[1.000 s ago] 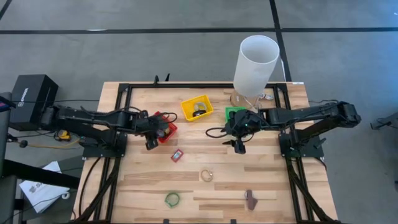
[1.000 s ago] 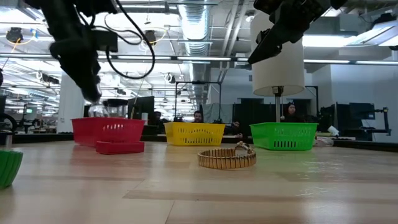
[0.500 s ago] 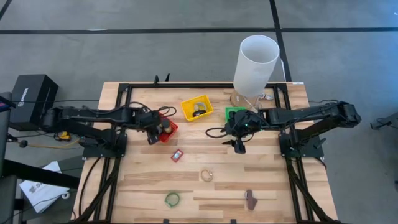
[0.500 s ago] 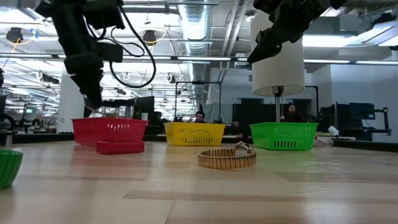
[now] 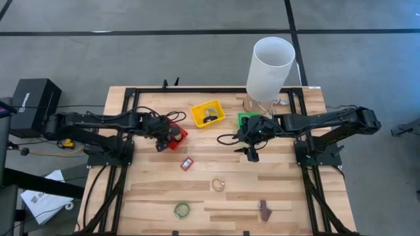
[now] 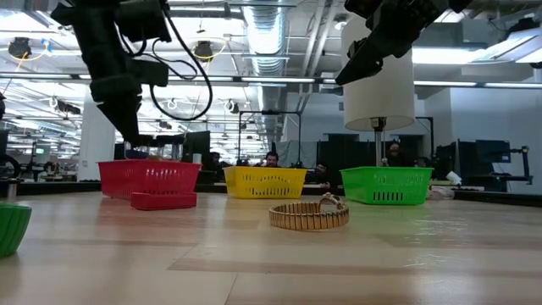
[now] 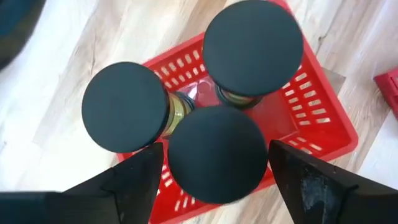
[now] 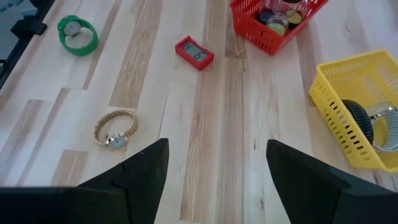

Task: Pick & Place Office items
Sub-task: Put the blue hourglass into the red basket, then put the gold watch into the yellow basket

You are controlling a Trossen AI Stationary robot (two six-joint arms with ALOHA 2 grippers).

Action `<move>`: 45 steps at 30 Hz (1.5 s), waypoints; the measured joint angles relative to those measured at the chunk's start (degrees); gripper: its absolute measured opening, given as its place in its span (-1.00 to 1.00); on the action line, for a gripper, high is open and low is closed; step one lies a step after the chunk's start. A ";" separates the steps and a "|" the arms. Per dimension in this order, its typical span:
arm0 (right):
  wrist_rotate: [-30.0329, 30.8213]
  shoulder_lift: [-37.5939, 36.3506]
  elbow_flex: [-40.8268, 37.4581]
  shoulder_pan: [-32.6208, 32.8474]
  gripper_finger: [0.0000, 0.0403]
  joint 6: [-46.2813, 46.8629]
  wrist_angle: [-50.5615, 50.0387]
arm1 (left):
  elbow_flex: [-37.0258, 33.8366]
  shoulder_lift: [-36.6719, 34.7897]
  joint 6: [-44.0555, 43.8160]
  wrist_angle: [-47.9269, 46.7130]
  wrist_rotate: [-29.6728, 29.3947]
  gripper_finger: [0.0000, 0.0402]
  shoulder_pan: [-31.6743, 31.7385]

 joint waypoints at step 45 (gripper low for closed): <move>-1.04 39.20 23.89 12.58 0.29 7.97 -2.54 | -1.19 -10.22 0.61 22.52 -0.74 0.26 -13.72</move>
